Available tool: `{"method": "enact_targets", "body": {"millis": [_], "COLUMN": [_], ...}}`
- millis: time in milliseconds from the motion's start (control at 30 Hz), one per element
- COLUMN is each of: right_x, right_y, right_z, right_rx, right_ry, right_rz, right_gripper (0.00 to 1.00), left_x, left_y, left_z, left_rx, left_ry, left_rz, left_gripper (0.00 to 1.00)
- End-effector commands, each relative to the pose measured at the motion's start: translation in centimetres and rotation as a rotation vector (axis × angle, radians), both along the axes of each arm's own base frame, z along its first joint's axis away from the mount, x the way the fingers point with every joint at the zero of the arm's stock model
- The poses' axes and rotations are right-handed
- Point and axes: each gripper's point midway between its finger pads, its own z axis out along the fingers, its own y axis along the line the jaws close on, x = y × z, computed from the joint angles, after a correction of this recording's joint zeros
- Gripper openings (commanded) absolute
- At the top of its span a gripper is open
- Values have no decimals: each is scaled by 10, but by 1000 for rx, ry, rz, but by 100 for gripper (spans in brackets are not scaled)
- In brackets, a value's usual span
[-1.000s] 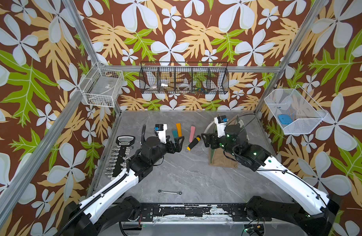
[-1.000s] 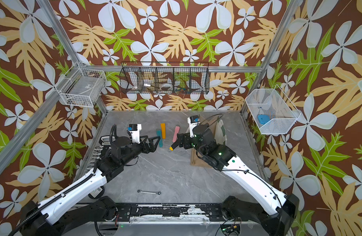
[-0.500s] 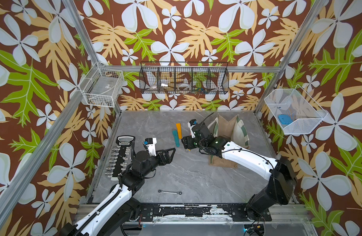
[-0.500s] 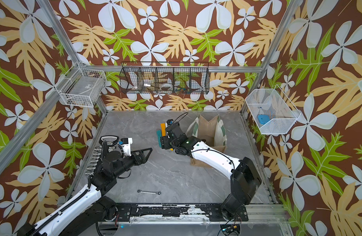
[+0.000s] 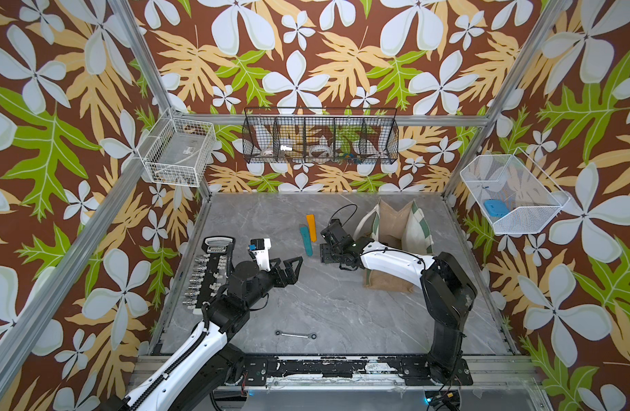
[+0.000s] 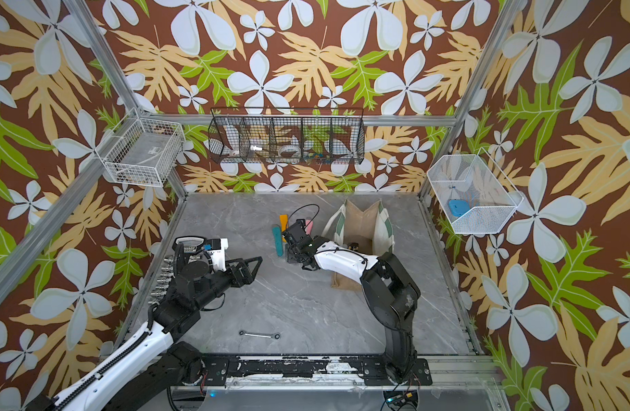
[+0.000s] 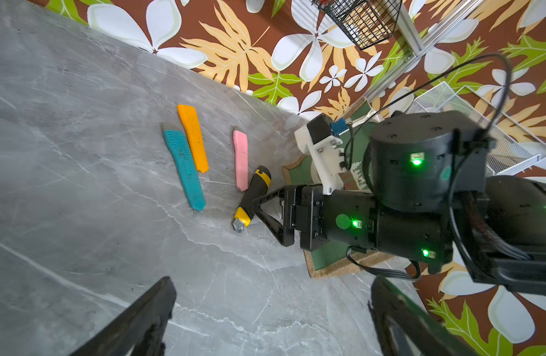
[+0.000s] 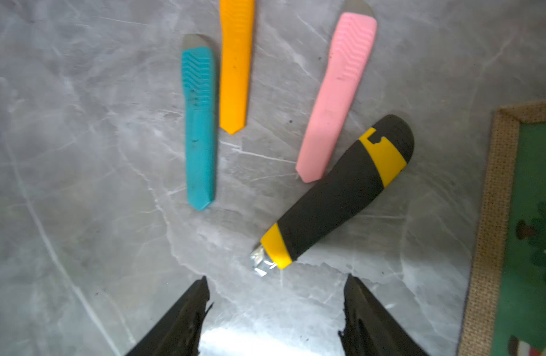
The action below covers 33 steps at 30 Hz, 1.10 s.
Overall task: Place the art knife into the pouch
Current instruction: Pick up the utility knife at the center of the board.
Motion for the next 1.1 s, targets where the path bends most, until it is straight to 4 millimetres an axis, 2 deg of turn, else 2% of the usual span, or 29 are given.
{"method": "enact_targets", "body": {"millis": [0, 233, 533, 700, 1067], "right_x": [4, 14, 41, 54, 70], "right_y": [-4, -8, -25, -35, -48], "right_z": [-11, -36, -39, -43, -50], "right_rx": [29, 24, 38, -16, -115], "right_ry": [31, 80, 74, 65, 40], "right_rz": [-43, -58, -115, -131, -144], "right_gripper": [69, 62, 61, 61, 51], "left_x": [6, 12, 19, 22, 26], "left_y": [1, -2, -4, -6, -9], "left_z": [5, 1, 2, 2, -4], "left_rx": [17, 20, 22, 24, 28], "left_ry": [-34, -37, -36, -32, -10], "left_rz": [9, 13, 21, 19, 11], "left_gripper": [100, 100, 100, 100, 100]}}
